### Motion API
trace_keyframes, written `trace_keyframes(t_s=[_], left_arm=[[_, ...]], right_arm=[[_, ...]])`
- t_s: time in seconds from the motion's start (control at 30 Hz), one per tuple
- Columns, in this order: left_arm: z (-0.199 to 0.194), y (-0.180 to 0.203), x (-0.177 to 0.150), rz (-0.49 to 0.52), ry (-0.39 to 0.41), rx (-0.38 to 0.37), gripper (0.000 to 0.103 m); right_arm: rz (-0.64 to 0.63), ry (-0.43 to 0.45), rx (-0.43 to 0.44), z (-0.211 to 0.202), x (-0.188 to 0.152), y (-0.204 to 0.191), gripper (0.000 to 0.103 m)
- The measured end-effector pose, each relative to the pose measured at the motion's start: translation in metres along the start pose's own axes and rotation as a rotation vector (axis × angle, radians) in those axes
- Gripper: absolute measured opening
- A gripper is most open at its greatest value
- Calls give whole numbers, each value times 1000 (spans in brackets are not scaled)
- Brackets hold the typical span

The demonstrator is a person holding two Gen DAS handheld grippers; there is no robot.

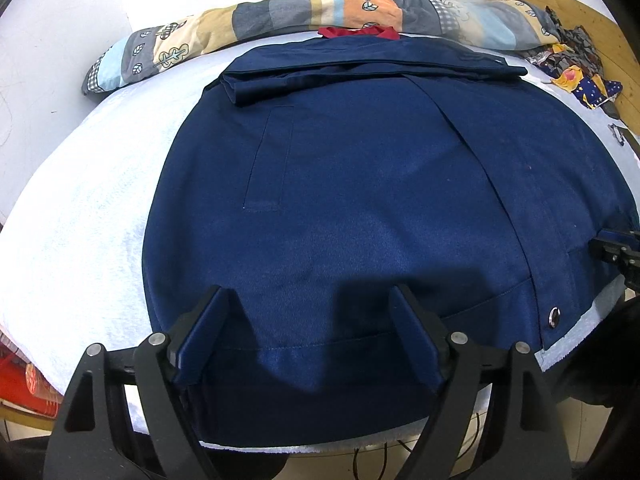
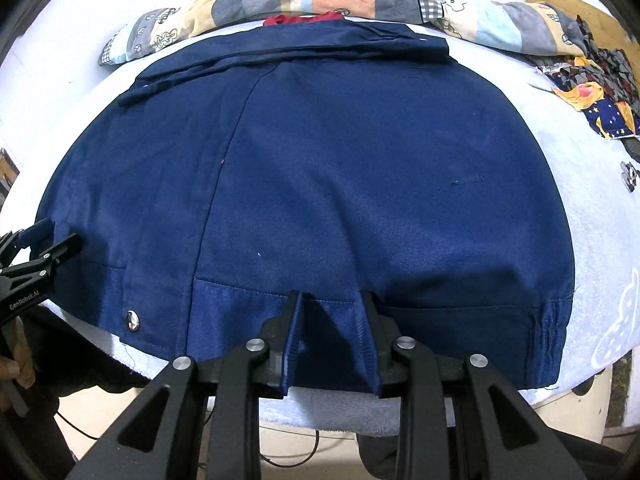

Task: Fold large clothes
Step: 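Lift the hem with the right tool toward the collar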

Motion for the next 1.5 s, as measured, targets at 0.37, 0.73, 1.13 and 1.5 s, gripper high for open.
trace_keyframes(t_s=[0.37,0.73,1.13,1.5], left_arm=[[2,0,0,4,0,2,84],[-24,-19,10,-49,51,-21,84],[2,-126,-9,-496,-172,-236,84],[2,-147,-22,-644,-171,-340,84]], right_arm=[[4,-7,11,1,-3,0,33],[158,65,112,-34,14,40,34],[576,-6,157,-37,11,177,43],[597,-59,92,-21,2,177,43]])
Point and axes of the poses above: each gripper's, at about its wrist camera, not at the fingertips, and z roughly the way its jaws point, y to its right, x to its top, the point moved 2 cm from there along z, roughly the way its jaws point, and after that the axes turned 1 degree about y, right-handed, at the moved point
